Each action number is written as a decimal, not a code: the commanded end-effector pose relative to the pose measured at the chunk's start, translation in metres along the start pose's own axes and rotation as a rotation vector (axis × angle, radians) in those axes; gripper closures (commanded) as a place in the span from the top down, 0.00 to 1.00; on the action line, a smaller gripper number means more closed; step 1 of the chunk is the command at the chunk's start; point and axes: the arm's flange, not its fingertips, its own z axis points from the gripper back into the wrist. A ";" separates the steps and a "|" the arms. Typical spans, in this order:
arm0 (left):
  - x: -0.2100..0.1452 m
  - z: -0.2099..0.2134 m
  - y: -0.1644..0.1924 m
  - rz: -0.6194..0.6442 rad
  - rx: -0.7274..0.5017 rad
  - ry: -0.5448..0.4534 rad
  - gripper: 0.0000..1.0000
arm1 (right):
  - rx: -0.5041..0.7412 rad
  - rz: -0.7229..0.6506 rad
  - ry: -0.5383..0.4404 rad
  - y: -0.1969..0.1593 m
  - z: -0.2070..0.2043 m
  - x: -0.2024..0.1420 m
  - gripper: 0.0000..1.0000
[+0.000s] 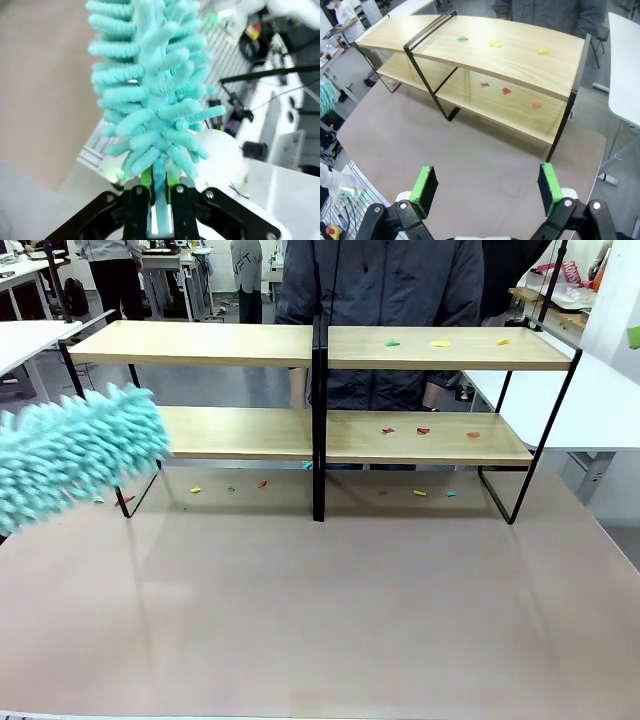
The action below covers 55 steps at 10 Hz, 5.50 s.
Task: Clean the shelves.
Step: Clean a randomly selected level of the Shelf with the Duster, then clean another randomly selected level of the Shelf with the Duster.
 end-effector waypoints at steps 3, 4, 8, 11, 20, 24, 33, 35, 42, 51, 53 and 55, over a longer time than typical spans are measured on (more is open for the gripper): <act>-0.004 0.109 0.024 -0.027 0.085 -0.286 0.13 | 0.013 0.008 -0.008 -0.001 0.000 0.001 1.00; -0.004 0.135 0.027 -0.041 0.104 -0.325 0.13 | 0.013 0.008 -0.008 -0.001 0.000 0.001 1.00; 0.000 0.163 0.021 -0.030 0.124 -0.393 0.13 | 0.013 0.008 -0.008 -0.001 0.000 0.001 1.00; 0.000 0.163 0.021 -0.030 0.124 -0.393 0.13 | 0.013 0.008 -0.008 -0.001 0.000 0.001 1.00; -0.001 0.166 0.024 -0.003 0.132 -0.380 0.13 | 0.013 0.008 -0.008 -0.001 0.000 0.001 1.00; 0.056 0.050 -0.097 -0.100 0.039 -0.044 0.13 | 0.013 0.008 -0.008 -0.001 0.000 0.001 1.00; 0.108 -0.064 -0.108 -0.119 -0.024 0.190 0.13 | 0.013 0.008 -0.008 -0.001 0.000 0.001 1.00; 0.159 -0.114 -0.096 -0.076 -0.050 0.269 0.13 | 0.013 0.008 -0.008 -0.001 0.000 0.001 1.00; 0.271 -0.259 -0.097 0.029 0.063 0.336 0.13 | 0.013 0.008 -0.008 -0.001 0.000 0.001 1.00; 0.293 -0.354 -0.154 0.478 0.345 0.097 0.13 | 0.013 0.008 -0.008 -0.001 0.000 0.001 1.00; 0.322 -0.367 -0.160 0.489 0.348 0.014 0.13 | 0.013 0.008 -0.008 -0.001 0.000 0.001 1.00; 0.340 -0.369 -0.163 0.497 0.307 0.007 0.13 | 0.013 0.008 -0.008 -0.001 0.000 0.001 1.00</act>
